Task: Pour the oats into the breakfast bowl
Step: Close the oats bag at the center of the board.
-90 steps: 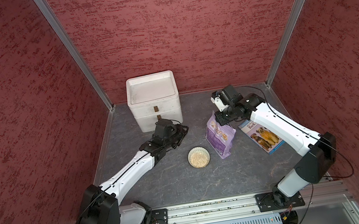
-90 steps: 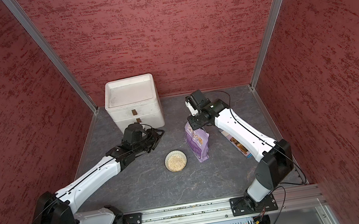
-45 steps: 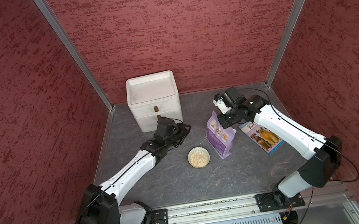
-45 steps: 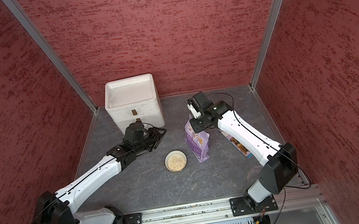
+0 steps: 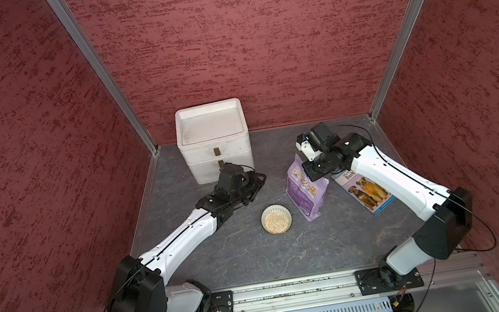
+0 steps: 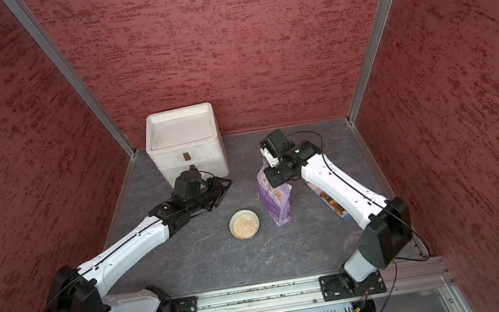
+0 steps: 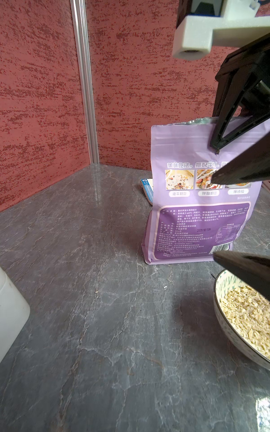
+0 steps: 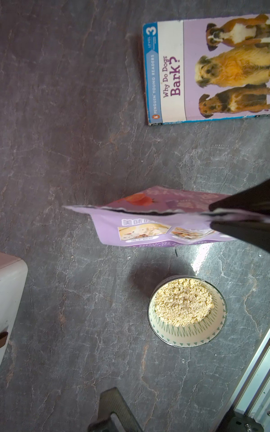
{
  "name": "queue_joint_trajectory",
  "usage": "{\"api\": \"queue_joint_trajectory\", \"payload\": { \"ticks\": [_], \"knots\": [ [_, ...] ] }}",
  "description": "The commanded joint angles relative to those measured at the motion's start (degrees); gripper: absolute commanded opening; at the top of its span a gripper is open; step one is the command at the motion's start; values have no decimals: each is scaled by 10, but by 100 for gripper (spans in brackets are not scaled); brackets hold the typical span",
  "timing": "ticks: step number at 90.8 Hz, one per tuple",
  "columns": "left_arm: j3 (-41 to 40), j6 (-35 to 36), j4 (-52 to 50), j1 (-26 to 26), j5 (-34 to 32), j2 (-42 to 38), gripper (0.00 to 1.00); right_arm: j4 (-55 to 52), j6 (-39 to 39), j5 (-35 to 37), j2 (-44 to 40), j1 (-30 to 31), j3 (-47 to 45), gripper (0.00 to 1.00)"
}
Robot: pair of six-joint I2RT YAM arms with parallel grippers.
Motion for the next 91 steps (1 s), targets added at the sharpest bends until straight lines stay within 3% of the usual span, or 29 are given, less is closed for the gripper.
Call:
{"api": "queue_joint_trajectory", "payload": {
  "ticks": [1, 14, 31, 54, 58, 60, 75, 83, 91],
  "knots": [
    [18, 6, 11, -4, -4, 7, 49, -16, -3, -4, 5, 5, -3, 0],
    [18, 5, 13, -4, -4, 8, 49, -15, 2, 1, 5, 9, -3, 0],
    [20, 4, 15, -7, -4, 8, 49, 19, 3, 99, -29, 34, -28, 0],
    [26, 4, 20, -13, 2, 19, 49, 18, -1, 87, -29, 40, -35, 0],
    [26, 3, 20, -14, 1, 19, 49, 8, 4, 80, -27, 40, -34, 19],
    [26, 3, 21, -14, 2, 19, 49, 4, 5, 74, -28, 40, -36, 24],
    [25, 3, 21, -15, 3, 16, 49, -3, 18, 60, -49, 40, -62, 31],
    [25, 3, 22, -15, 1, 14, 49, -8, 24, 54, -74, 40, -68, 25],
    [25, 3, 24, -16, 2, 14, 49, -14, 27, 56, -82, 40, -66, 10]
  ]
}}
